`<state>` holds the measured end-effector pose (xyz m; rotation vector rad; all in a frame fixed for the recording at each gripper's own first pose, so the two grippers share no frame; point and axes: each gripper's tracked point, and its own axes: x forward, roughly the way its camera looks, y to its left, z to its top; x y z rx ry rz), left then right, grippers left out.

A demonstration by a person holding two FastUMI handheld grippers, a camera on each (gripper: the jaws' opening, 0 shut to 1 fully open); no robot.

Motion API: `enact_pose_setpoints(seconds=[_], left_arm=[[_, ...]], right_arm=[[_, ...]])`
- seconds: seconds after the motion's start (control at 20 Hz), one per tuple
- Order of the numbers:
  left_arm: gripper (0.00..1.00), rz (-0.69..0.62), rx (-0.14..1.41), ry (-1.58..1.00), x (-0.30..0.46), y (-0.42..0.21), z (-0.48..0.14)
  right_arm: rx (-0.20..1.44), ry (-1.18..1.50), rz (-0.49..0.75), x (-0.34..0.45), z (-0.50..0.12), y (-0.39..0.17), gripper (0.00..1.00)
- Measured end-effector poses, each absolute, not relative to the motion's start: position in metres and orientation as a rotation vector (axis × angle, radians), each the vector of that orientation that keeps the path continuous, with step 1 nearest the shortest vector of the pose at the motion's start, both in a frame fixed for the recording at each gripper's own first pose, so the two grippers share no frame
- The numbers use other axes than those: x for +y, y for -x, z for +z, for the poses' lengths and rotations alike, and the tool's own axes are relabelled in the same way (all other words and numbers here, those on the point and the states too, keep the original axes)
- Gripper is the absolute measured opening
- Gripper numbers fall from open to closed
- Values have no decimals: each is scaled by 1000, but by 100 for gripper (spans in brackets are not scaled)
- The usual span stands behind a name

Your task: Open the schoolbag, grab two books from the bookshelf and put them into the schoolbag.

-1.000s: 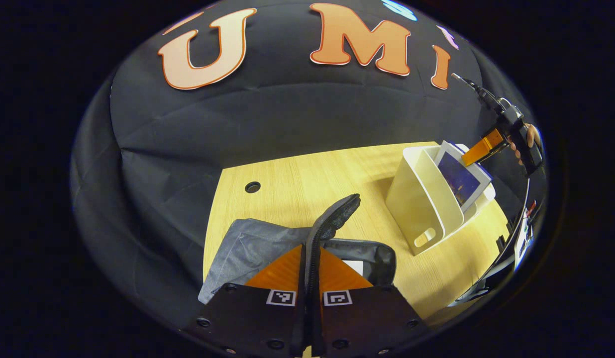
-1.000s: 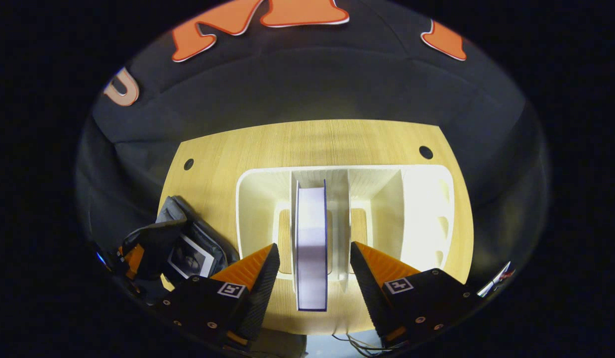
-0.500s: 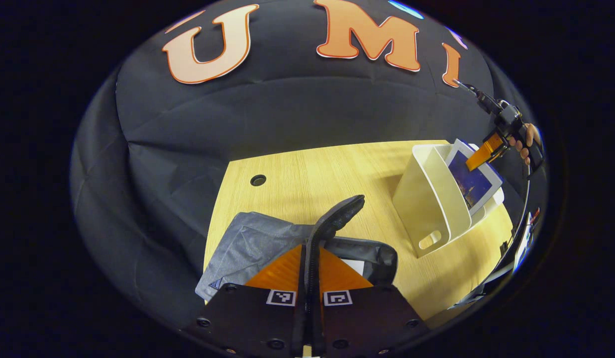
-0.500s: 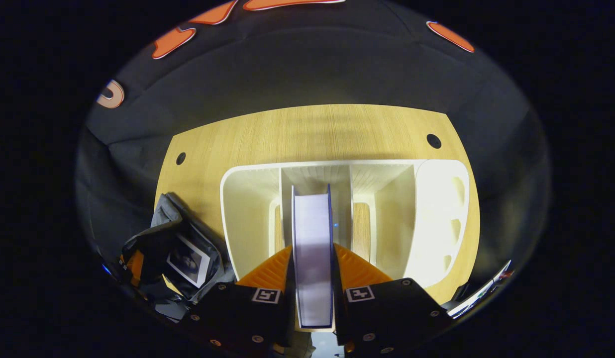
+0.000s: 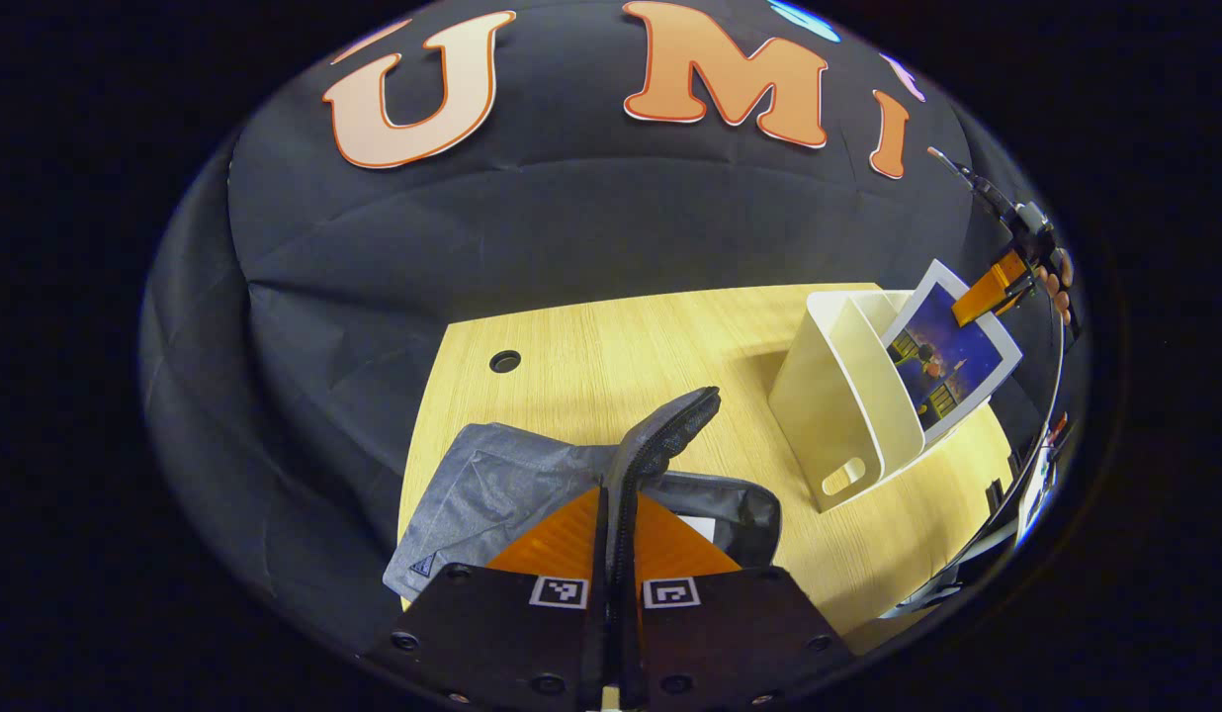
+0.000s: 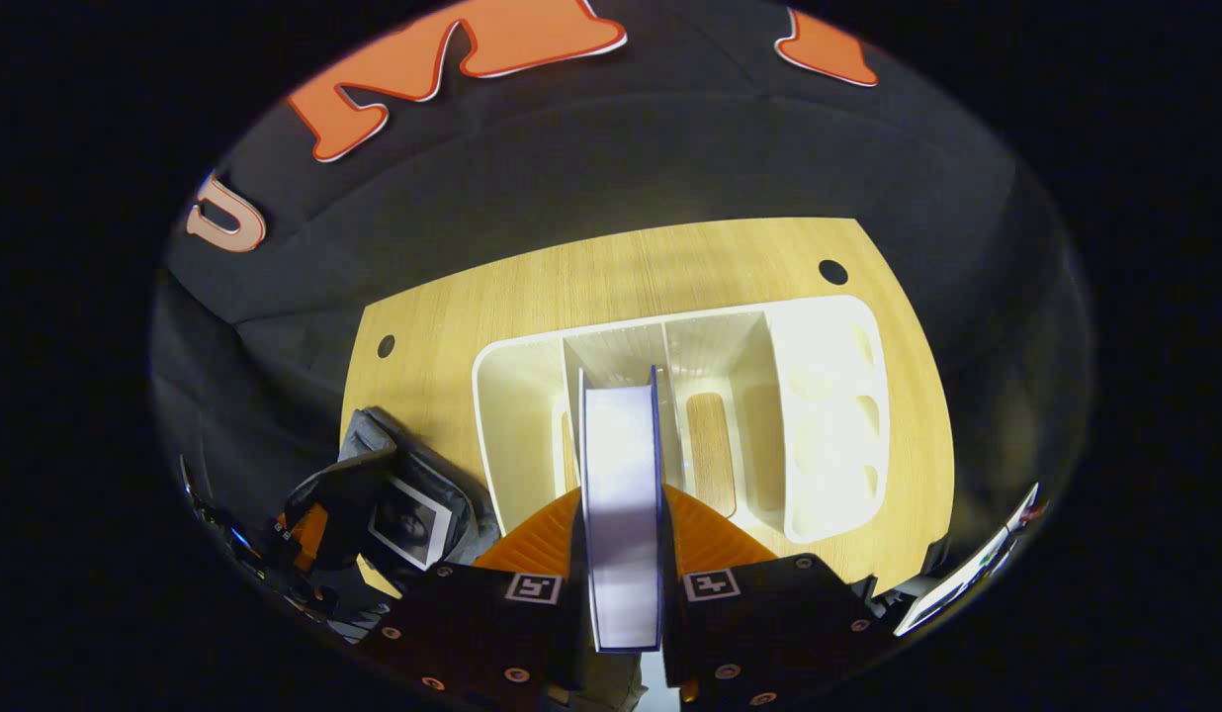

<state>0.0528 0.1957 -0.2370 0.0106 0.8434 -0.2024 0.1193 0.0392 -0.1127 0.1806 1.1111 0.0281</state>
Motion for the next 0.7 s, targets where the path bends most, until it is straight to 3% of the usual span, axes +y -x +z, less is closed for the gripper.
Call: enact_pose_setpoints(seconds=[0.7], left_arm=[[6,-351,809,-73,199,-40,-231]], right_arm=[[1030,-352,-107,40,-94,0,30]])
